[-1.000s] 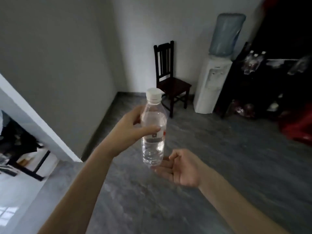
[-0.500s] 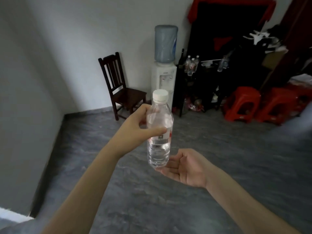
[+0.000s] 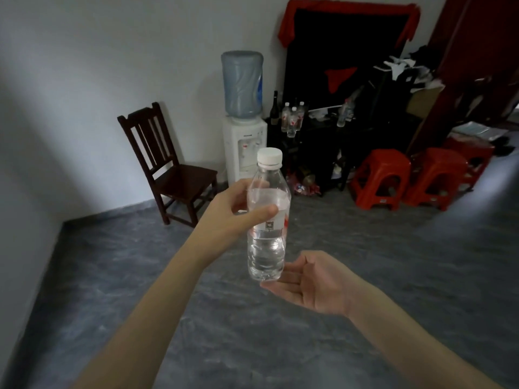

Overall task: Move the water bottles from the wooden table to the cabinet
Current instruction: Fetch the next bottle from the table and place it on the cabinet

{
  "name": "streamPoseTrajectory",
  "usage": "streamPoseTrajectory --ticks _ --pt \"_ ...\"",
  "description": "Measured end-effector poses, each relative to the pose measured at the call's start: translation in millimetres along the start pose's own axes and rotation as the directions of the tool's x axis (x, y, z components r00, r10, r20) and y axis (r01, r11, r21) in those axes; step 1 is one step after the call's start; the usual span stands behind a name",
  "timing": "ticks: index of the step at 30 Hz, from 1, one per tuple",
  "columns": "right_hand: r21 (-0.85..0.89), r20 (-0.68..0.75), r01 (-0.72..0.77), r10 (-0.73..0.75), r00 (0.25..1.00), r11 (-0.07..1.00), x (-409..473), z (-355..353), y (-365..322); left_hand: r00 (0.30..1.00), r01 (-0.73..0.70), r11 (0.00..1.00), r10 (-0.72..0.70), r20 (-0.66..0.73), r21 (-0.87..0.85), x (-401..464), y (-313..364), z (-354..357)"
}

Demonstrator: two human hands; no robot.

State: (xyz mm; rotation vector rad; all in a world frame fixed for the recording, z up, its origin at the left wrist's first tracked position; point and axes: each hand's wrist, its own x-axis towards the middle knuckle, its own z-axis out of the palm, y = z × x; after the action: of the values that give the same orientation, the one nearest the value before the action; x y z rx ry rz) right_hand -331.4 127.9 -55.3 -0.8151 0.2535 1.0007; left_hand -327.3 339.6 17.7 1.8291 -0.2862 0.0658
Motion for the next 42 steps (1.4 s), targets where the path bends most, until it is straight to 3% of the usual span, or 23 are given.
streamPoseTrajectory --ticks 14,22,31,42 --pt "0.009 0.013 0.015 -0.015 1.000 1.000 94.1 -60.7 -180.7 1.000 -0.024 0.998 0.023 0.015 0.052 209.9 -31.6 23.8" --pt "0.052 -0.034 0.065 -0.063 0.997 0.997 172.3 -72.2 -272.1 0.998 -0.018 0.999 0.016 0.056 0.039 335.4 -63.1 0.3" --pt "-0.034 -0.125 0.067 -0.071 0.990 0.997 275.2 -74.7 -406.9 0.992 -0.019 0.999 0.024 0.123 -0.038 496.5 -105.0 -51.5" --pt "0.079 -0.192 0.035 -0.019 0.981 0.996 358.8 -119.8 -508.3 0.976 0.039 0.999 -0.038 0.216 0.000 644.4 -165.1 -51.3"
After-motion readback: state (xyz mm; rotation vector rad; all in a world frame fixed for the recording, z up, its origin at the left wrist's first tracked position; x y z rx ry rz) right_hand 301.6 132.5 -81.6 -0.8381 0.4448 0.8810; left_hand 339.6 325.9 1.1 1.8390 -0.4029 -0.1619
